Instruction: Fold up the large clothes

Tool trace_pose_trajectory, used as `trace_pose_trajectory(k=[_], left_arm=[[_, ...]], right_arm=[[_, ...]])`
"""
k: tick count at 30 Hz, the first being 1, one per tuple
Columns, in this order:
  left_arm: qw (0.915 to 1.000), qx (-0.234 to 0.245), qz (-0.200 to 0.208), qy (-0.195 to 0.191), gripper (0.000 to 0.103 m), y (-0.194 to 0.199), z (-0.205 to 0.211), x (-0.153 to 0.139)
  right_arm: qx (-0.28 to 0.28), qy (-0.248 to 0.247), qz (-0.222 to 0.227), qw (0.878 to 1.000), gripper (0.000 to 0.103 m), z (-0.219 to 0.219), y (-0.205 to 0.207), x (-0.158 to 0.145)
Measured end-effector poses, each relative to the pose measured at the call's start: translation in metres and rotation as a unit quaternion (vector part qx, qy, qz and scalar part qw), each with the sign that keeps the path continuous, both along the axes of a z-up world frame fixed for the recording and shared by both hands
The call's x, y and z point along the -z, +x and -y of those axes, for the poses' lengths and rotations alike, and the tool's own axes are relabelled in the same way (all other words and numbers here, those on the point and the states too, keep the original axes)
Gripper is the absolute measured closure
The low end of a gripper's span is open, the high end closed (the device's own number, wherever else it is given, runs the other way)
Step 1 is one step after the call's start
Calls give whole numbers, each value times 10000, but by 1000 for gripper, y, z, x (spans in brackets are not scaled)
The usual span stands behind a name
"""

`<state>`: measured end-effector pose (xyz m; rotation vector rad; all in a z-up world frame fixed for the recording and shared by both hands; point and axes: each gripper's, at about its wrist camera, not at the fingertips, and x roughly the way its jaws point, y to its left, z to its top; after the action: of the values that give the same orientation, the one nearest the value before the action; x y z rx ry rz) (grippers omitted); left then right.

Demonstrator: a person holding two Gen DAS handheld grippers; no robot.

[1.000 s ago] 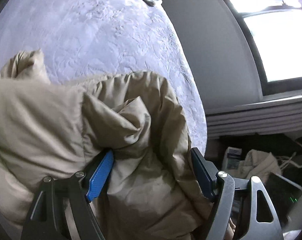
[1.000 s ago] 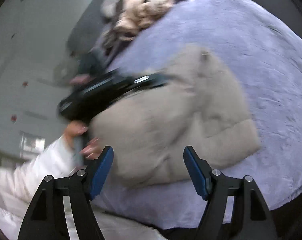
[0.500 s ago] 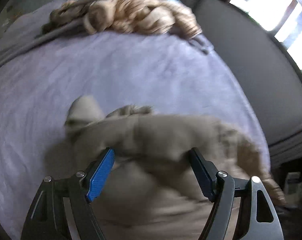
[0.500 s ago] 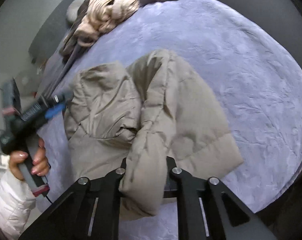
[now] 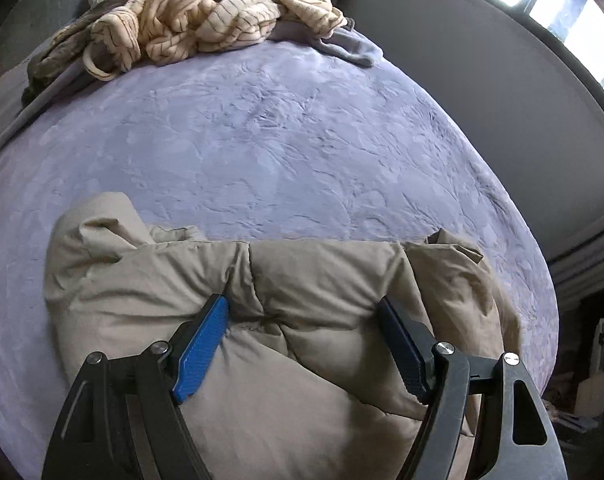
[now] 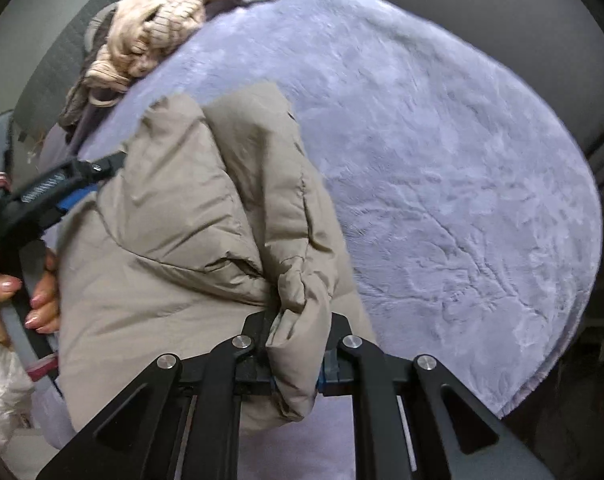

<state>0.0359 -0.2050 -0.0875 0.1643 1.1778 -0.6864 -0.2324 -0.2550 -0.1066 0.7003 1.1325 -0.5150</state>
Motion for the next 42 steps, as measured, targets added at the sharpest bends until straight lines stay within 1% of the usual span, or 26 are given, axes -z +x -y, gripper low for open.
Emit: trace_pose_trajectory(k=[1,2,3,5,7,10,12,13,14,15,18,19,22,24,28,30,34,38,42], left_arm=[[10000,6,4,35,26,-1,3,0],[10000,24,22,81,26,-1,4,0],[9999,46,49,133,26,-2,4,0],[9998,69,58,188,26,-1,4,2],[9998,36,33,206,26,1,2,4],[9998,-3,9,204,26,2,1,6],[9998,-12,19,217,26,2,1,6],[9997,-15,27,230,26,2,1,6],[9997,-20,34,244,26,1,1,6],[9997,-27,41,258,26,1,1,5],[9995,-48,71,304,26,0,1,5],[9995,-56,78,316,26,0,2,5],[9993,-93,101,358,23,-1,2,5],[9992,-116,105,373,23,-2,3,4],[9990,-153,102,408,23,-2,1,1],[9988,-260,67,399,23,-2,-3,-4],[9984,-478,-15,311,23,-8,-24,-24],[9975,-650,-116,243,23,-28,-54,-43],[9958,-791,-456,79,23,-63,-90,-47]], right_arm=[[16,126,-19,9999,85,5,1,8],[60,356,-39,9993,85,11,0,16],[112,560,-43,9984,85,16,-2,17],[107,709,-26,9974,81,22,-7,8],[110,585,82,9982,78,28,-14,-11],[191,332,297,9988,77,39,-21,-37],[217,310,591,9975,70,48,-20,-53],[138,339,699,9969,61,50,-16,-57],[10,359,754,9965,57,50,-11,-58],[-148,364,760,9963,57,47,-6,-58],[-744,487,570,9944,57,33,13,-46],[-943,533,425,9932,58,27,19,-38],[-1319,456,-33,9902,65,13,22,-18],[-1390,539,-267,9885,67,12,20,-3],[-1242,1025,-257,9866,69,19,10,19],[-1267,1111,-276,9853,70,21,10,24],[-1445,1189,-346,9817,70,17,9,33],[-1520,1343,-406,9784,70,10,6,42],[-1659,1479,-453,9739,70,5,6,45]])
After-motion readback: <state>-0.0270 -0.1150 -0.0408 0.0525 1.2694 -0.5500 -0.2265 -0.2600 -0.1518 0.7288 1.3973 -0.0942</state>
